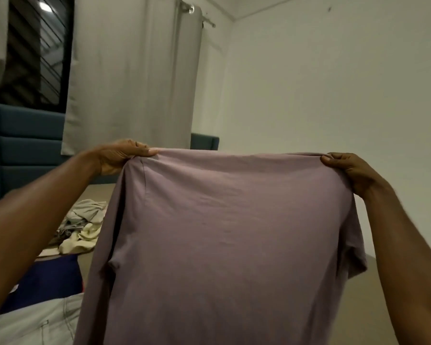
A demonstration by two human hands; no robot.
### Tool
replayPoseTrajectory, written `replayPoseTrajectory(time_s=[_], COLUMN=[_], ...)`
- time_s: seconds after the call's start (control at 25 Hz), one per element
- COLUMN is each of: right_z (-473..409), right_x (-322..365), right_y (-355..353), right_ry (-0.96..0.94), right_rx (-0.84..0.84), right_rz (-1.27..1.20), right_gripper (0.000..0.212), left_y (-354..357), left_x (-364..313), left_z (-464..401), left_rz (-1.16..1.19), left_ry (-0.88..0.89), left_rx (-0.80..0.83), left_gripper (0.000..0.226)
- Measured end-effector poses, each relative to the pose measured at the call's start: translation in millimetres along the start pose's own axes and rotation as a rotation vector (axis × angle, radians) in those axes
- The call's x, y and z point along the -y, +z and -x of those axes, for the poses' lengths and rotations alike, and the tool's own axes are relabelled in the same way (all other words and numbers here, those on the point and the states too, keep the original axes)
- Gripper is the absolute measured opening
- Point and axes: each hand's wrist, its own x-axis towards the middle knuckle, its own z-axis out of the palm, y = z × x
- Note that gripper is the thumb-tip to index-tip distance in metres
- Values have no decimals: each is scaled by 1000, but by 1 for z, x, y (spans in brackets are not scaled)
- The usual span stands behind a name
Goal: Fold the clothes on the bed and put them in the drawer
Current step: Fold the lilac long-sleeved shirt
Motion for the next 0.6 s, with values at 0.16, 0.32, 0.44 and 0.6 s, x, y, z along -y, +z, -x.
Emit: replayPoseTrajectory(time_s=[0.16,0.32,0.44,0.6], right_z=[-48,-117,-159,-150], right_x=[-99,-229,-309,-393], right_y=[47,115,180,284], right_ry=[144,300,392,348], right_rx=[71,90,6,-120], right_rz=[12,128,288,653], right_gripper=[34,28,12,35], left_y=[6,6,18,77], left_x=[89,203,286,397], left_z=[-48,-117,-173,-197], left_rz=[-64,-244,-483,-1067], left_ry=[-188,-306,-307,-288], left_rx=[-50,-175,-459,-326], left_gripper=[27,24,18,49])
